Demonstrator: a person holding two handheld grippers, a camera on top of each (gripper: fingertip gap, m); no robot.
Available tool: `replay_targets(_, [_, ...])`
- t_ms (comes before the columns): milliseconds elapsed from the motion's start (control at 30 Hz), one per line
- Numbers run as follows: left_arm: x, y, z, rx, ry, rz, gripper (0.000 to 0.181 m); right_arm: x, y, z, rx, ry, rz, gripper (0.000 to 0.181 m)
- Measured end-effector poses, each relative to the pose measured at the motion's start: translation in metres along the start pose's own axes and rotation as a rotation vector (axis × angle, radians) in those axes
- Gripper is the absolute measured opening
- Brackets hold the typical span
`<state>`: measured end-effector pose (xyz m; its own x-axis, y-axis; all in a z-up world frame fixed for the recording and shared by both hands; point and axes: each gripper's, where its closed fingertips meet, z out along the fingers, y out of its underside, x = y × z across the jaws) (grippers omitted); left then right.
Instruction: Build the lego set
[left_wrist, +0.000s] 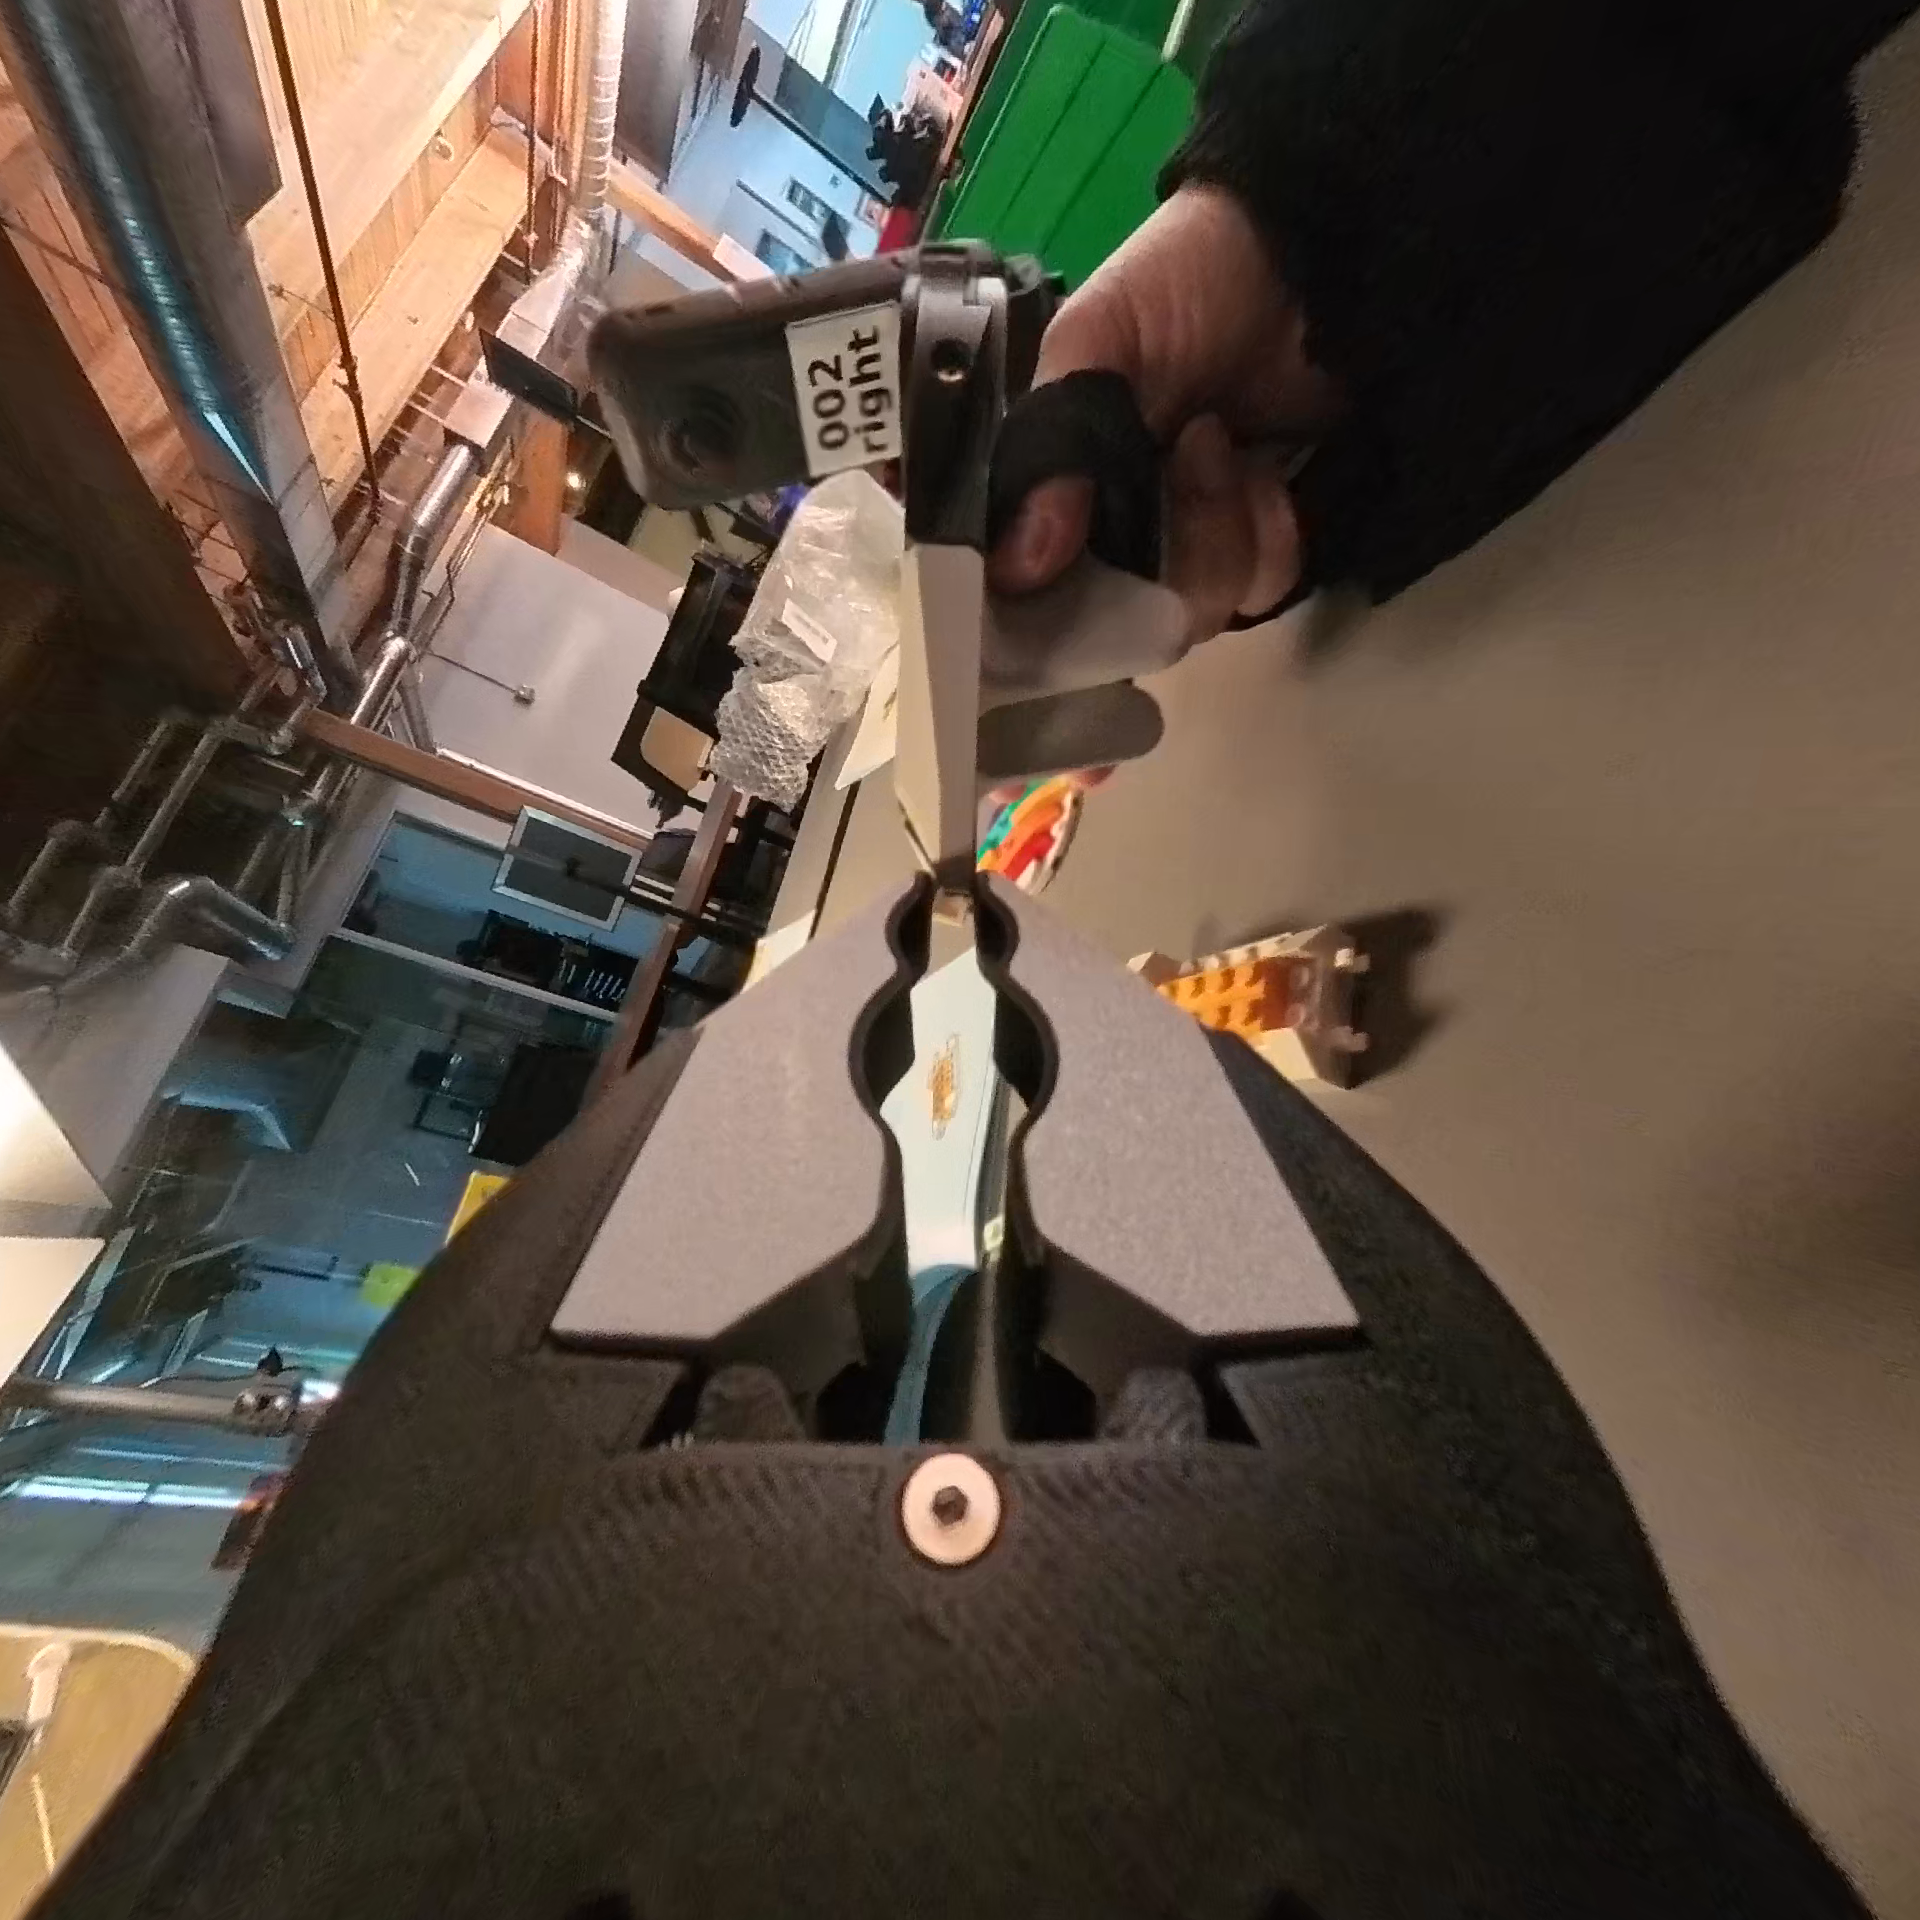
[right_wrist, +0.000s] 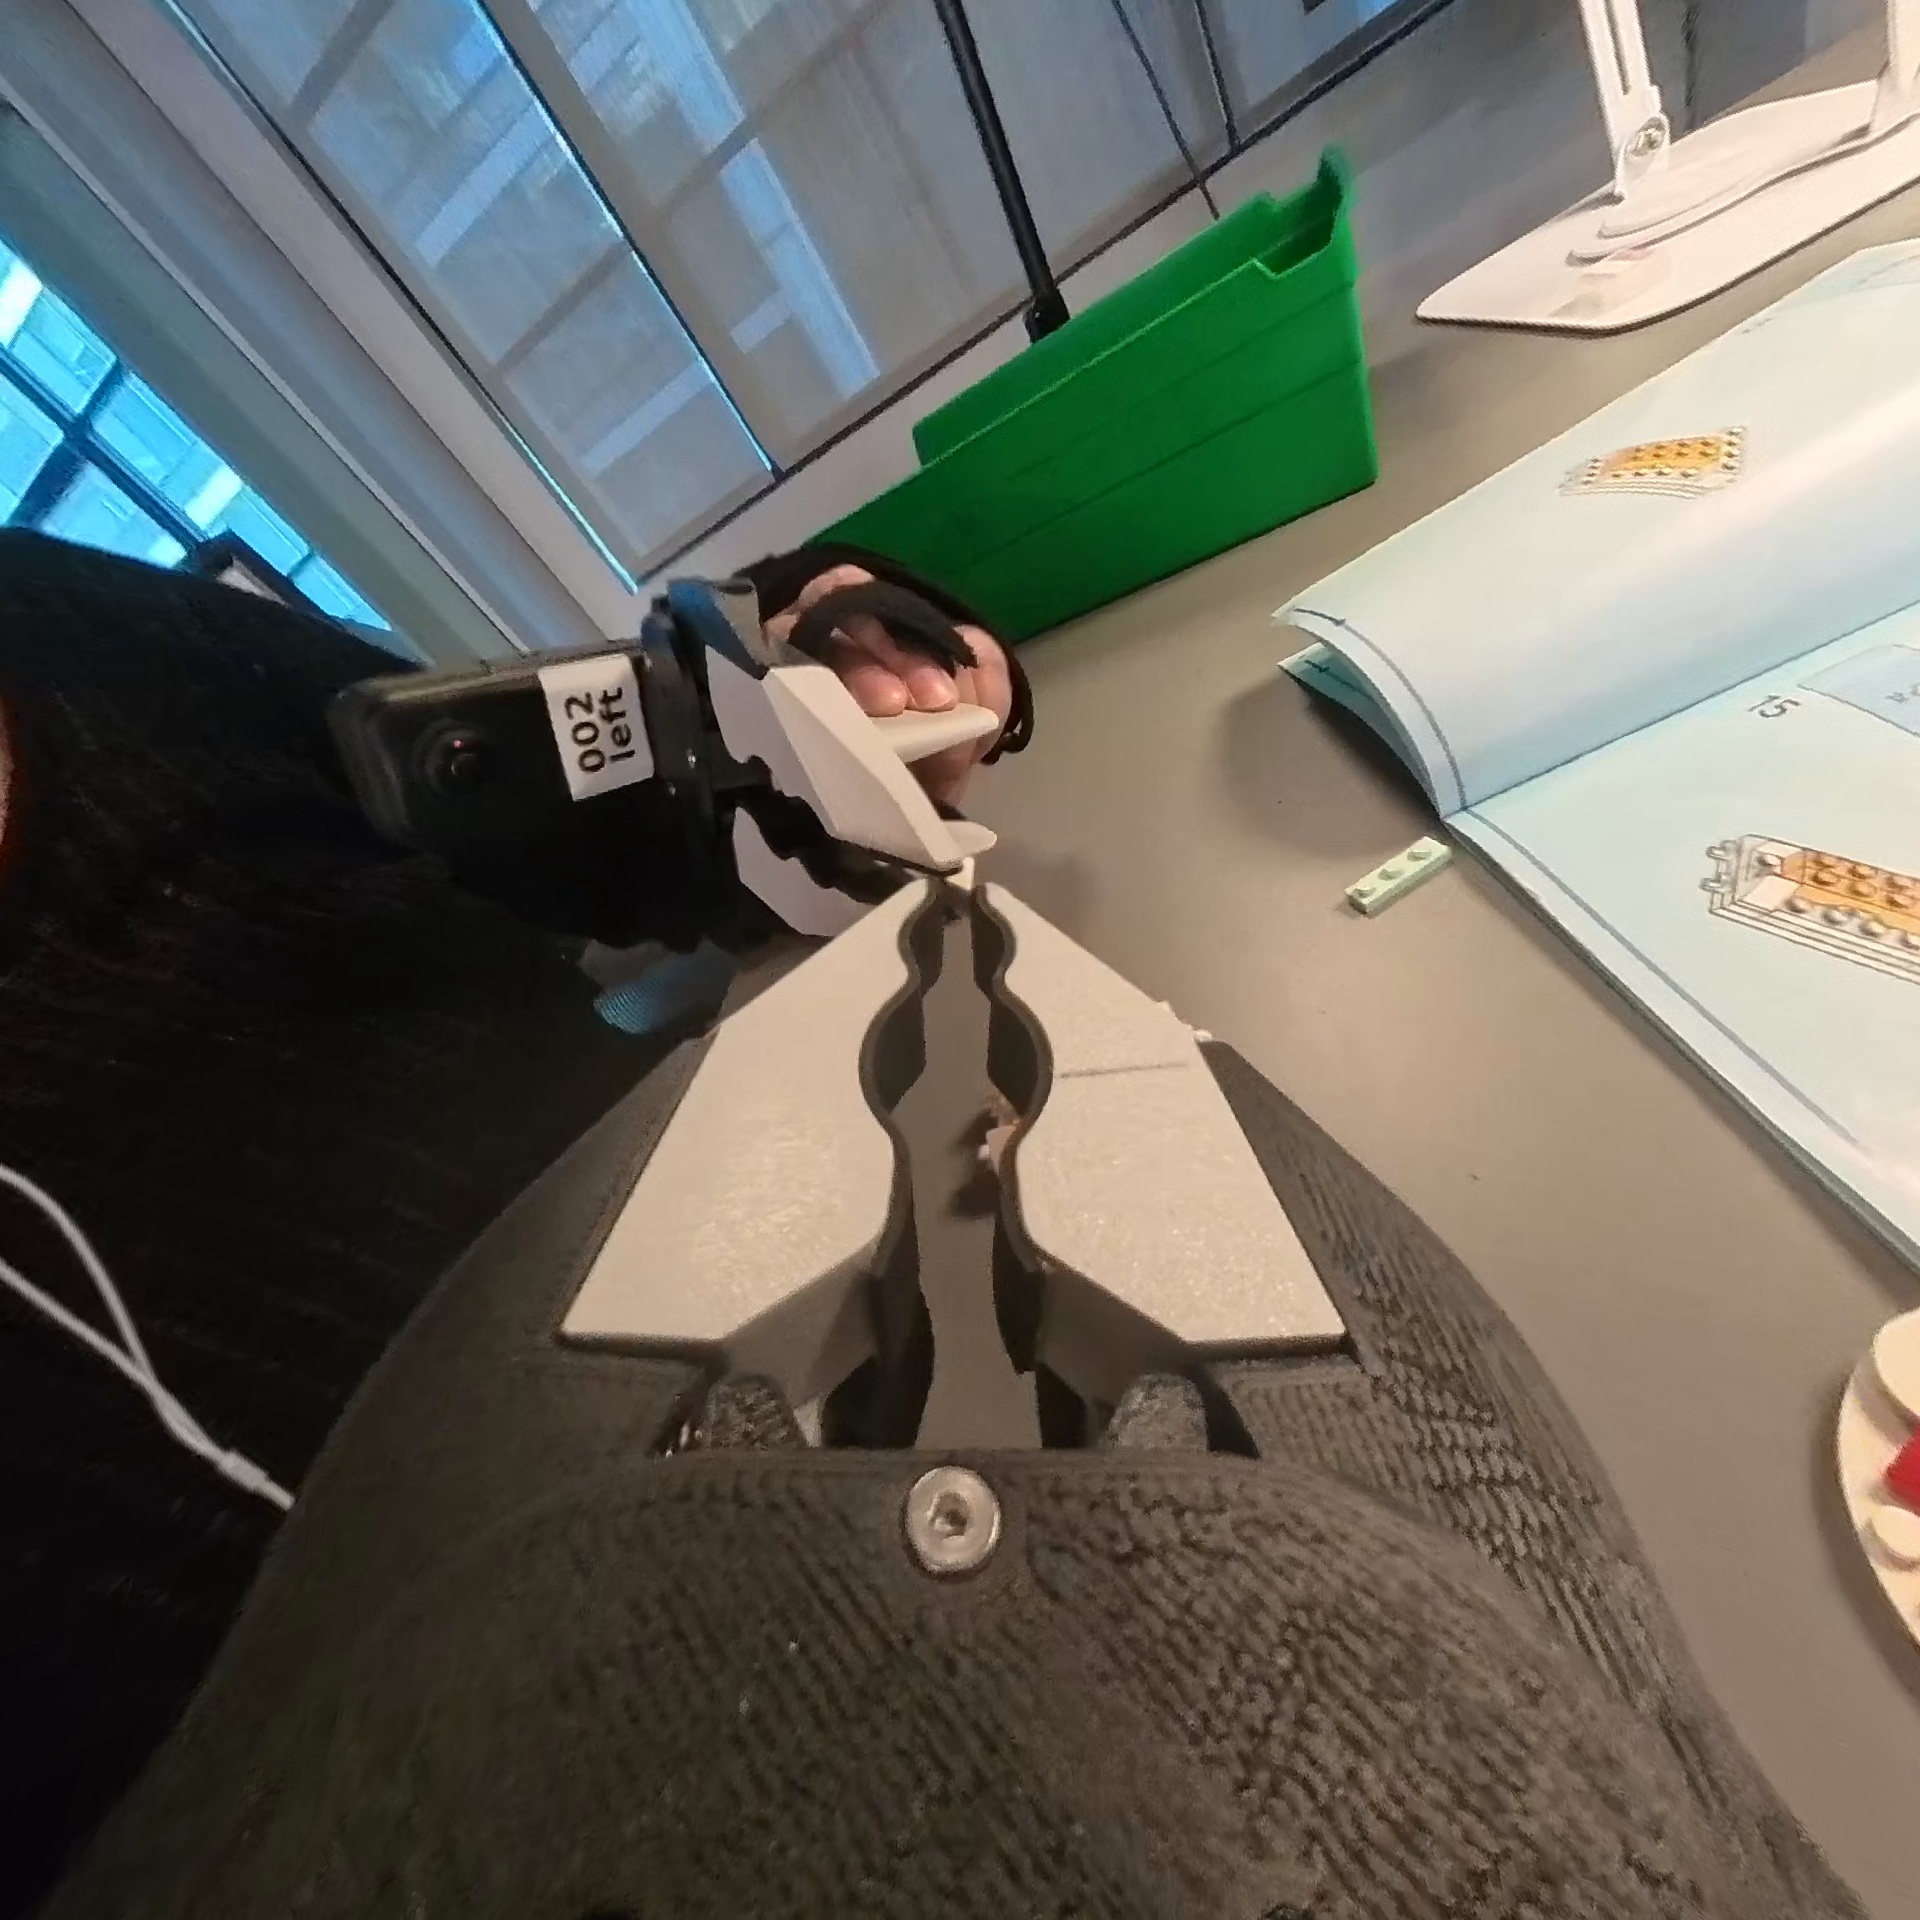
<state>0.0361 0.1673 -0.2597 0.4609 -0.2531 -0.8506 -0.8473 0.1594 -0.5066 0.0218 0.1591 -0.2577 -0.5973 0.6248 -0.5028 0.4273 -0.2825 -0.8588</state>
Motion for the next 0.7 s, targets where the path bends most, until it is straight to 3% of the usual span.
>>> replay_targets(33, [0.001,-0.001,0.000,0.011,0.013,-0.008,0.007,-0.001,0.001,0.000,-0.020,0.004,-0.028,0.003])
replay_targets(100, [0.006,-0.003,-0.002,0.047,0.078,-0.079,0.008,-0.001,0.004,-0.001,-0.056,0.043,-0.129,0.003])
replay_targets(200, [0.003,-0.008,-0.008,0.130,0.198,-0.340,0.023,0.003,0.008,-0.005,-0.116,0.141,-0.373,0.003])
replay_targets(300, [-0.002,-0.005,-0.008,0.165,0.344,-0.727,0.021,0.003,0.009,-0.010,-0.153,0.239,-0.746,0.003])
replay_targets(367, [0.000,-0.005,-0.008,0.193,0.515,-1.030,0.022,0.005,0.007,-0.012,-0.175,0.343,-1.020,0.002])
replay_targets(467, [0.003,-0.005,-0.012,0.240,0.730,-1.348,0.015,0.004,0.007,-0.010,-0.239,0.440,-1.282,0.003])
replay_targets(567, [0.008,-0.003,-0.013,0.229,0.815,-1.450,0.016,0.002,0.012,-0.006,-0.274,0.462,-1.420,0.003])
replay_targets(700, [0.011,-0.002,-0.011,0.203,0.811,-1.443,0.014,-0.004,0.015,-0.002,-0.283,0.459,-1.527,0.003])
